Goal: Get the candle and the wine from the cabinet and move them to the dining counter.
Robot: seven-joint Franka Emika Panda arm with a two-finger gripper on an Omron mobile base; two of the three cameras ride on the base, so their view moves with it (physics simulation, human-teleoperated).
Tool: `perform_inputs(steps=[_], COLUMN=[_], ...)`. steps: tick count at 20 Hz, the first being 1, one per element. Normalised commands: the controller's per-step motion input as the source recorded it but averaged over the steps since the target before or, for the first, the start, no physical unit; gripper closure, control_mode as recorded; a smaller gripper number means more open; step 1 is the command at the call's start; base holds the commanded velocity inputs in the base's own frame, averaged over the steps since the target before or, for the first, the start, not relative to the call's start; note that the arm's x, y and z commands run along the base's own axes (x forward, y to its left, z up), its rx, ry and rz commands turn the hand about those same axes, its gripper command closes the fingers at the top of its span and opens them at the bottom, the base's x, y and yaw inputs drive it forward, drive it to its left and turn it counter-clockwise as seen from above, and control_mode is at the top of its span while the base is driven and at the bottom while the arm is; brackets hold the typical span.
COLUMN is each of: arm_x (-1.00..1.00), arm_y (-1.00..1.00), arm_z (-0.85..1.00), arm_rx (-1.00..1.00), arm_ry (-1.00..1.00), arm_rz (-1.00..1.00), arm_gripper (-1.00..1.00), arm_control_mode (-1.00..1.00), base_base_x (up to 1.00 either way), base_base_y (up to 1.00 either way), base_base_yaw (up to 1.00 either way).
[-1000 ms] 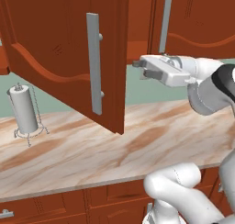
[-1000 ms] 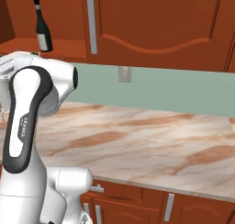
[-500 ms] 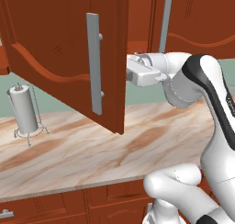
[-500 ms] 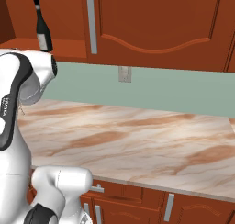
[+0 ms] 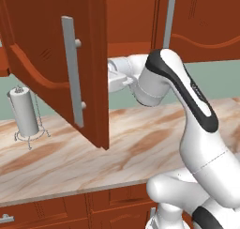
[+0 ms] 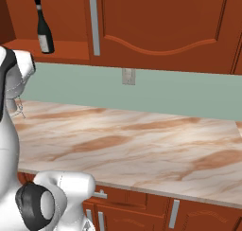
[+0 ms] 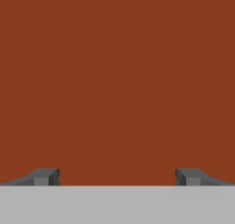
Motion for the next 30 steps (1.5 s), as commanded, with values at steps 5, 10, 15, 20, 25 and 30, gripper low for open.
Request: perform_inputs(steps=[5, 10, 15, 20, 25, 30], arm_x=[-0.21, -0.36, -0.01, 0.00, 0.00, 0.00], arm_y=[0.81, 0.51, 0.38, 0.57, 0.07, -0.69], arm_z=[0.00, 0.00, 0.00, 0.00, 0.05, 0.21], arm_rx=[-0.03, -0.02, -0.05, -0.11, -0.03, 0.00], arm_ry=[0.00, 0.00, -0.07, -0.08, -0.03, -0.02], arm_rz=[0.13, 0.00, -0.03, -0.03, -0.14, -0.20], arm_gripper=[-1.00, -1.00, -1.00, -1.00, -1.00, -1.00], arm_control_mode=[-1.00, -1.00, -1.00, -1.00, -1.00, -1.00], base_base_x=[0.00, 0.00, 0.00, 0.00, 0.00, 0.00], base_base_y=[0.00, 0.00, 0.00, 0.00, 0.00, 0.00], base_base_yaw=[0.00, 0.00, 0.00, 0.00, 0.00, 0.00])
